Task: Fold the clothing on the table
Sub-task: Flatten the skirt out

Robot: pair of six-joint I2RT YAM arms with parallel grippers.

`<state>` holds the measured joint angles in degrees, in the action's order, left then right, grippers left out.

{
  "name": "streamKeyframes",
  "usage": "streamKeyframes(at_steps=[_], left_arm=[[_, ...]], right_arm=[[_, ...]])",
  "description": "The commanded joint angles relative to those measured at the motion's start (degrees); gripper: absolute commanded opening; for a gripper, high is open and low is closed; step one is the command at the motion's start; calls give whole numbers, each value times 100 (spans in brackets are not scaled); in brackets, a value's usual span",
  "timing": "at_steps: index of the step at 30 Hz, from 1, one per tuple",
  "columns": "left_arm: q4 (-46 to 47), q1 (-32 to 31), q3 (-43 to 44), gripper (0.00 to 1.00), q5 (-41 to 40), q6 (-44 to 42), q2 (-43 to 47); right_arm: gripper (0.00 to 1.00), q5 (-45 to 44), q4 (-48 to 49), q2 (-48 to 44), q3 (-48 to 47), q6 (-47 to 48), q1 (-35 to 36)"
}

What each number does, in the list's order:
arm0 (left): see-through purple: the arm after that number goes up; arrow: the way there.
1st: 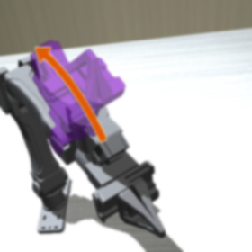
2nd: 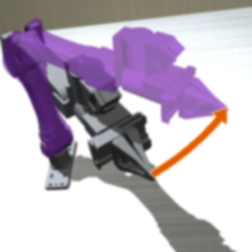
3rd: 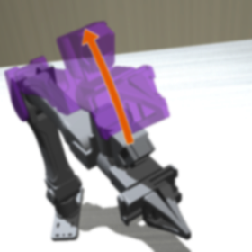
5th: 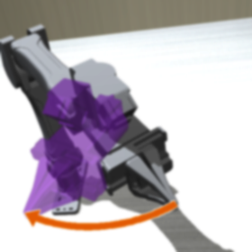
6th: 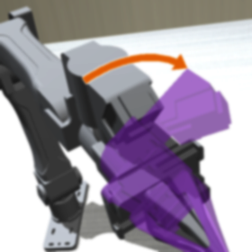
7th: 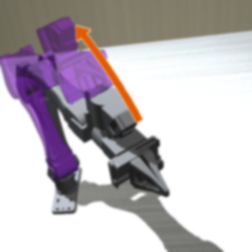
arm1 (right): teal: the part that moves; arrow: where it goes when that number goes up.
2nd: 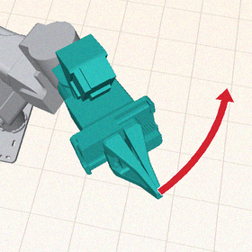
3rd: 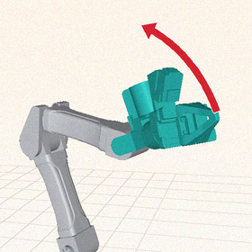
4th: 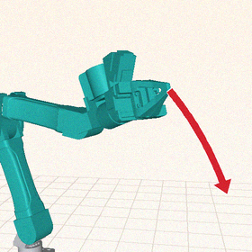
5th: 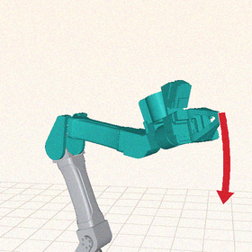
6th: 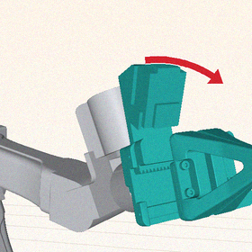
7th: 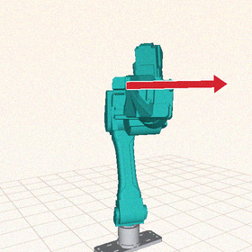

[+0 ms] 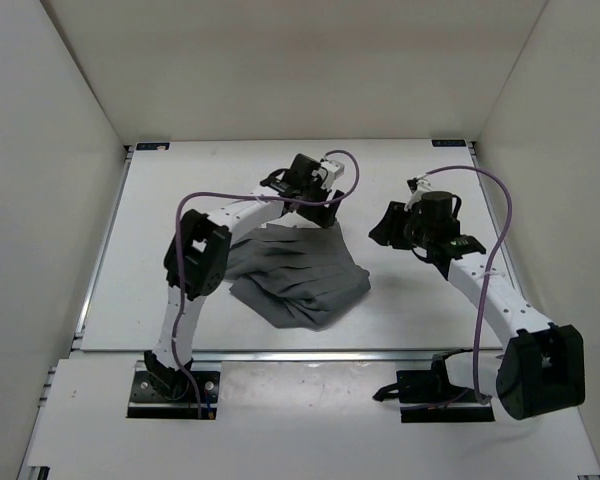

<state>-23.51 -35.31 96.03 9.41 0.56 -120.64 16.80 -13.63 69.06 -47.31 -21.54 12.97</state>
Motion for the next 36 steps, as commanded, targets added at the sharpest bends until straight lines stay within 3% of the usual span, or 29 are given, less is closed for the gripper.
streamKeyframes(at_steps=[1,9,15,18,20,21,22,26,29,32,36], left_arm=[[-328,-46,1063,88,-81,-240,-519],[-1182,-222,2429,84,-36,-372,-1672],[-1086,-222,1938,83,500,-450,-1559],[-1112,-371,1858,83,213,-705,-1532],[-1147,-537,1884,65,18,-908,-1559],[-1217,-564,1971,29,-105,-1004,-1585],[-1226,-626,2077,0,-210,-1031,-1551],[-1707,-626,2639,0,-597,-961,-1296],[-2184,-478,3308,0,-677,-891,-577],[-2299,-152,3151,0,93,-496,862],[-2562,383,2450,0,570,-100,2312]], right_arm=[[38,43,492,-234,239,-157,-189],[38,219,563,-270,266,-123,-454],[37,342,677,-296,406,-158,-594],[37,403,703,-296,389,-184,-612],[38,482,739,-384,459,-201,-647],[37,491,747,-410,486,-228,-664],[37,509,756,-471,495,-254,-673],[37,631,932,-814,792,-298,-787],[38,1191,1449,-1016,1179,-246,-980],[32,2263,2818,-1078,1715,-42,-1007],[34,2512,3278,-1149,1884,-140,-937]])
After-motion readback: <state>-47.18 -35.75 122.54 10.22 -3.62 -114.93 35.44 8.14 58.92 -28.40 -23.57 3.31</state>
